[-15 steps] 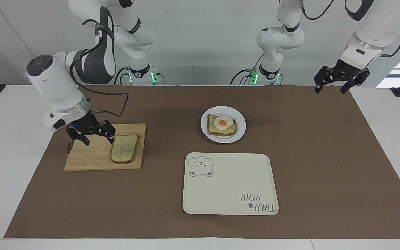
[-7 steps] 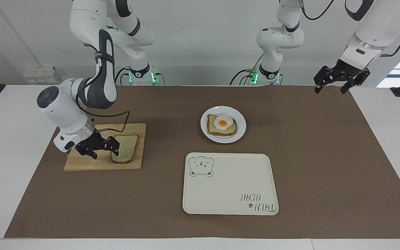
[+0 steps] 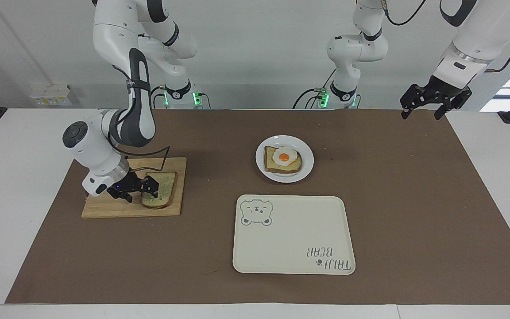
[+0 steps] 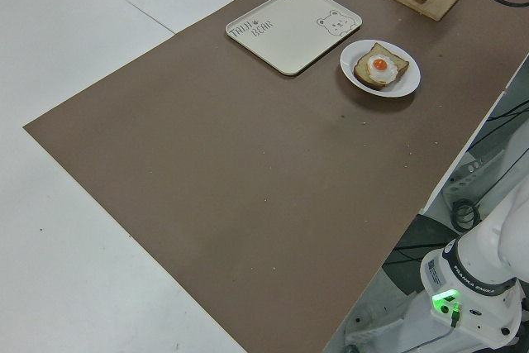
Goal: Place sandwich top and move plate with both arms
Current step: 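Reach the right gripper to the bread slice on the wooden board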
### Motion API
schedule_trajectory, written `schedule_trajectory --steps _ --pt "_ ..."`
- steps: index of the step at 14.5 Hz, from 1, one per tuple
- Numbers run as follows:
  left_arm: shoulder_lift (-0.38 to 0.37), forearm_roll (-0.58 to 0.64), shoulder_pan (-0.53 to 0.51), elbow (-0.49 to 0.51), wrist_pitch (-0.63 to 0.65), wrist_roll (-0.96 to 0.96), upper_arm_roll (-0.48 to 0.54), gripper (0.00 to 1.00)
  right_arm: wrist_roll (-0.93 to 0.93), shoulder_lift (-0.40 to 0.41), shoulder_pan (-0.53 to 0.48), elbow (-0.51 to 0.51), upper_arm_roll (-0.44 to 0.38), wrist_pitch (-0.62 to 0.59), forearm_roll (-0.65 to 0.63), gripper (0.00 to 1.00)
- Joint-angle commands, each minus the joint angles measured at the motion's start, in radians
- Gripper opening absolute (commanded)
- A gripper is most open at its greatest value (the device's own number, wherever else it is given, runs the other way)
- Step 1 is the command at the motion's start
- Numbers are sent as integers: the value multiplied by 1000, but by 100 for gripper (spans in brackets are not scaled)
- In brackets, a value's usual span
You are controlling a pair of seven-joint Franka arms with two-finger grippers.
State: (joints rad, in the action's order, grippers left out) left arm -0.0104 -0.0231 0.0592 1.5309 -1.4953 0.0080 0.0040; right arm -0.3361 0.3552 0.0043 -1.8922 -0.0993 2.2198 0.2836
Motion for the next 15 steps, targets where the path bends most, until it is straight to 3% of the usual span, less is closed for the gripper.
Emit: schedule_trajectory --steps 1,4,5,6,9,10,15 --pt "4 -9 -4 -15 20 9 1 100 -40 -22 -13 -33 6 18 39 100" --pt "4 -9 -4 -15 20 9 1 100 -44 -19 -17 -44 6 20 58 100" --pt "4 -9 -4 -17 20 9 1 100 -44 -19 -17 -44 6 21 58 93" --pt "4 -9 -4 -15 21 9 1 100 -44 -19 -17 -44 6 21 58 74" --pt "4 -9 -4 -15 20 9 1 100 -35 -19 -13 -44 6 21 58 4" --pt "4 -9 -4 -15 20 9 1 100 -34 -19 -15 -44 4 21 58 0" --pt "4 -9 -4 -15 20 9 1 100 5 -19 -12 -44 4 21 58 0"
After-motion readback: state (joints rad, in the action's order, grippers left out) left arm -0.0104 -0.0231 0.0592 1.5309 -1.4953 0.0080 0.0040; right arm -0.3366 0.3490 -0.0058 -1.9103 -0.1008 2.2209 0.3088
